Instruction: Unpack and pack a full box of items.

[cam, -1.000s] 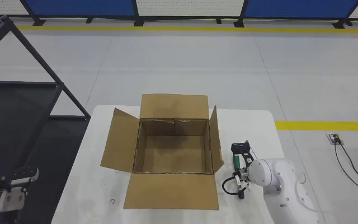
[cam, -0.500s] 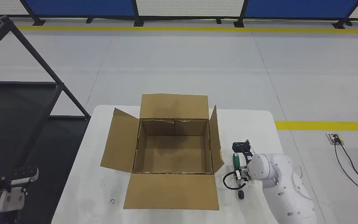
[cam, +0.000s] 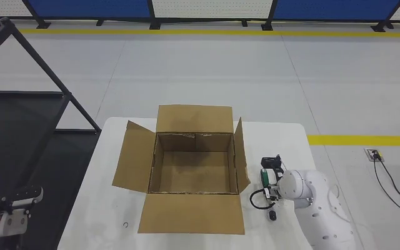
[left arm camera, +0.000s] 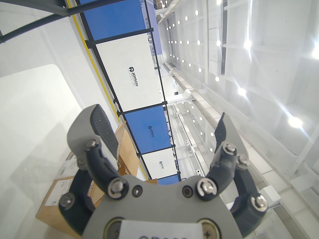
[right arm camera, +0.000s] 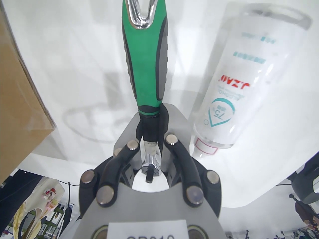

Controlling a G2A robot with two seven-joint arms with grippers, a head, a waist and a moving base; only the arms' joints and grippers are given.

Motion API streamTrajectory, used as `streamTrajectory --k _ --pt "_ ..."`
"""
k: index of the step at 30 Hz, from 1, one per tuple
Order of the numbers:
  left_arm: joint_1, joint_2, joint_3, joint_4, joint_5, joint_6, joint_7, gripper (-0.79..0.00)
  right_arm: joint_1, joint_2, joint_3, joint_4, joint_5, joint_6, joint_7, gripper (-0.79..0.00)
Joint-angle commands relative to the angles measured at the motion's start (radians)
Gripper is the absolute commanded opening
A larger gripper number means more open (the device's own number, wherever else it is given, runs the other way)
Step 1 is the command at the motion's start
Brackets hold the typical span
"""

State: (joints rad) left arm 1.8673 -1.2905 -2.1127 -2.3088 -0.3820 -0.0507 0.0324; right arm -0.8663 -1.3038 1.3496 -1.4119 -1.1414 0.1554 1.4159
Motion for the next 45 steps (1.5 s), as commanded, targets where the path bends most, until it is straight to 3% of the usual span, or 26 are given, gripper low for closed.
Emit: streamTrajectory --k 1,8,15,20,26,30,35,45 --pt "0.0 0.0 0.0 0.0 0.0 0.0 0.0 0.0 -0.013 0.004 0.021 -0.047 0.004 0.01 -0.01 -0.785" --pt "0.0 0.0 0.0 0.0 0.0 0.0 0.0 0.0 -0.094 0.015 0.125 -0.336 0.063 0.073 -0.075 -0.785" --pt "0.0 0.0 0.0 0.0 0.0 0.0 0.0 0.0 -0.153 0.015 0.199 -0.629 0.17 0.148 -0.227 -0.785" --pt "0.0 0.0 0.0 0.0 0.0 0.0 0.0 0.0 -0.17 0.012 0.189 -0.788 0.218 0.145 -0.352 -0.785" --pt "0.0 0.0 0.0 0.0 0.0 0.0 0.0 0.0 -0.135 0.009 0.09 -0.883 0.229 0.102 -0.426 -0.785" --pt "0.0 0.0 0.0 0.0 0.0 0.0 0.0 0.0 -0.063 0.005 -0.047 -0.863 0.192 0.063 -0.394 -0.785" --pt "0.0 0.0 0.0 0.0 0.0 0.0 0.0 0.0 0.09 -0.017 -0.262 -0.741 0.131 0.071 -0.373 -0.785" --pt "0.0 0.0 0.0 0.0 0.0 0.0 0.0 0.0 0.392 -0.099 -0.621 -0.351 0.044 0.041 -0.284 -0.785"
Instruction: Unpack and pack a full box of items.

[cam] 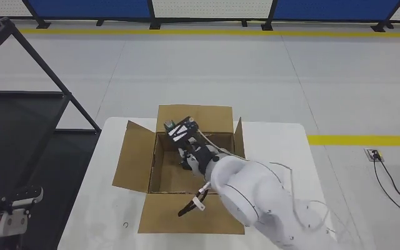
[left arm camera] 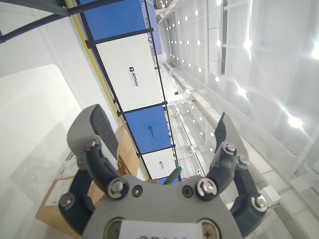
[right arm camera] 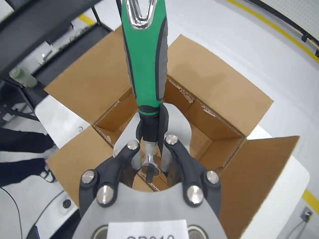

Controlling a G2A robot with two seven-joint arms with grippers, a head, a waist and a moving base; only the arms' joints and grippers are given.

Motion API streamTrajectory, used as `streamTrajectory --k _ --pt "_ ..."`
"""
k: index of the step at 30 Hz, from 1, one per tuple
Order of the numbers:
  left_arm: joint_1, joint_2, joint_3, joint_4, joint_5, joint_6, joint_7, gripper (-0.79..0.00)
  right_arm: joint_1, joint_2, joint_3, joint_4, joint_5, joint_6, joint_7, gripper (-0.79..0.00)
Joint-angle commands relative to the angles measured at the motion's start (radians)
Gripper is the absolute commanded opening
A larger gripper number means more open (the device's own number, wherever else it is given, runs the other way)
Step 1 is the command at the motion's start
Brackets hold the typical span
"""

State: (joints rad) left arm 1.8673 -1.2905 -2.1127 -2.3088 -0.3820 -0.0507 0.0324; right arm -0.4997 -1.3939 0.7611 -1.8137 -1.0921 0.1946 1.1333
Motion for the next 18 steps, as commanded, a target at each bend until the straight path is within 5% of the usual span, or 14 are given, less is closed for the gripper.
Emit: streamTrajectory --k 1,18 --pt "0.0 0.0 0.0 0.0 0.0 0.0 0.0 0.0 0.047 -0.02 -0.061 0.094 0.003 -0.007 0.0 -0.785" --pt "0.0 0.0 0.0 0.0 0.0 0.0 0.0 0.0 0.355 -0.242 -0.319 0.839 0.162 -0.137 0.104 -0.785"
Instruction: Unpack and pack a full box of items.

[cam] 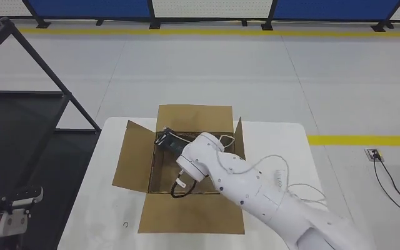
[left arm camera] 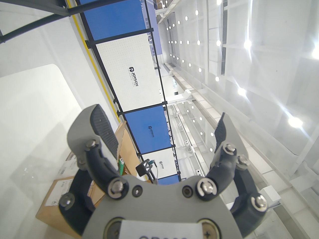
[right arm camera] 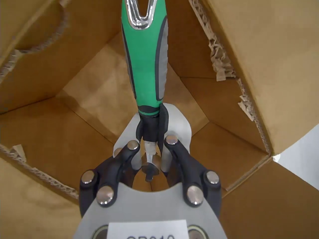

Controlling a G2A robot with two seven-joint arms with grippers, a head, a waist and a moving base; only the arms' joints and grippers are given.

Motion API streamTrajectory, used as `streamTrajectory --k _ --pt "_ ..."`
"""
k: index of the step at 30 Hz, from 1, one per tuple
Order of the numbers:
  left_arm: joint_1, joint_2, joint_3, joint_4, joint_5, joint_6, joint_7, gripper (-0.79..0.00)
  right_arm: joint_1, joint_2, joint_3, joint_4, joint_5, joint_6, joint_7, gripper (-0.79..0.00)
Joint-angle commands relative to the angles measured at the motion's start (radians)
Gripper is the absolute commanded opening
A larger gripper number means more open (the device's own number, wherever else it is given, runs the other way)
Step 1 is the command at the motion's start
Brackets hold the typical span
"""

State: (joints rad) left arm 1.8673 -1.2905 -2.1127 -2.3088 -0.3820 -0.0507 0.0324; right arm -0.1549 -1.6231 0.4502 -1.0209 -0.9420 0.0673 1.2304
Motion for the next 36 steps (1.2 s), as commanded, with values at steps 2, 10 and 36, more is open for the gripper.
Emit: streamTrajectory --k 2,10,36 --pt "0.0 0.0 0.0 0.0 0.0 0.0 0.0 0.0 0.025 -0.033 -0.02 0.112 0.022 -0.017 0.011 -0.785" --pt "0.0 0.0 0.0 0.0 0.0 0.0 0.0 0.0 0.037 -0.128 -0.076 0.334 0.05 -0.05 -0.029 -0.785" --pt "0.0 0.0 0.0 0.0 0.0 0.0 0.0 0.0 0.081 -0.305 -0.076 0.723 0.093 -0.155 -0.113 -0.665"
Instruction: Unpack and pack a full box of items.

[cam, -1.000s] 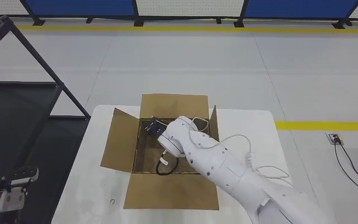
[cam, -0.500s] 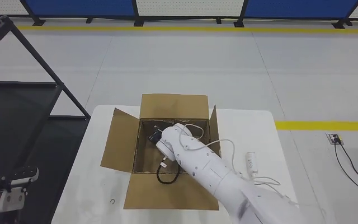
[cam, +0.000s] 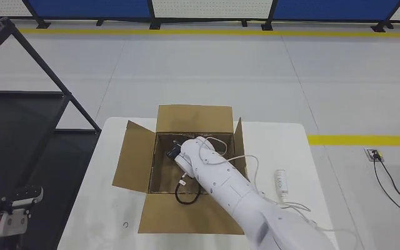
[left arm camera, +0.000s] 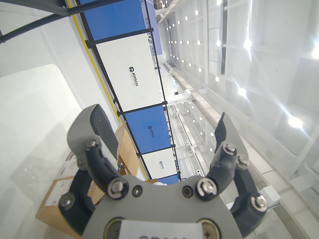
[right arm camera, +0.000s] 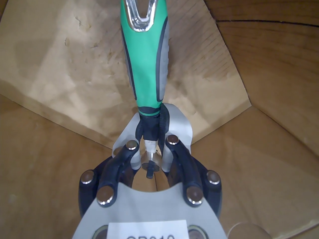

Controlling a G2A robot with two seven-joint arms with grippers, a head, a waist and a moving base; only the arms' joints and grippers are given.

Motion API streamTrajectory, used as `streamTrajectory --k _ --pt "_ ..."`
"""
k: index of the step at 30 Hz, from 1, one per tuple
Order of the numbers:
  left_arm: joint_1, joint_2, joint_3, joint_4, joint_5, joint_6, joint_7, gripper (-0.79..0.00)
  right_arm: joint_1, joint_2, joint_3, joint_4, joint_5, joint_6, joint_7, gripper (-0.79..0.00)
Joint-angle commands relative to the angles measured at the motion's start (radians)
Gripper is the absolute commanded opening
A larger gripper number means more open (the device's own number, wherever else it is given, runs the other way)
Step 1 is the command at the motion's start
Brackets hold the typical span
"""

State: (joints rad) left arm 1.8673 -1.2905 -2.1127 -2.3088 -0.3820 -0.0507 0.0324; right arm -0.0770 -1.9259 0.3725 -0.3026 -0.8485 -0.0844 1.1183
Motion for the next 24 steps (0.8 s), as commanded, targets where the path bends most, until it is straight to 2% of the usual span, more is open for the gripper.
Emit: streamTrajectory --k 1,5,7,20,24 --pt "0.0 0.0 0.0 0.0 0.0 0.0 0.0 0.0 0.005 -0.005 0.003 0.01 -0.001 -0.002 -0.004 -0.665" --pt "0.0 0.0 0.0 0.0 0.0 0.0 0.0 0.0 0.011 -0.012 0.011 0.03 -0.001 -0.01 -0.009 -0.643" --pt "0.0 0.0 0.0 0.0 0.0 0.0 0.0 0.0 0.014 -0.015 0.014 0.04 0.0 -0.016 -0.01 -0.563" --pt "0.0 0.0 0.0 0.0 0.0 0.0 0.0 0.0 0.067 -0.01 0.065 0.055 0.035 -0.072 -0.057 -0.542" --pt "0.0 0.0 0.0 0.0 0.0 0.0 0.0 0.0 0.103 0.006 0.092 0.027 0.052 -0.097 -0.062 -0.493"
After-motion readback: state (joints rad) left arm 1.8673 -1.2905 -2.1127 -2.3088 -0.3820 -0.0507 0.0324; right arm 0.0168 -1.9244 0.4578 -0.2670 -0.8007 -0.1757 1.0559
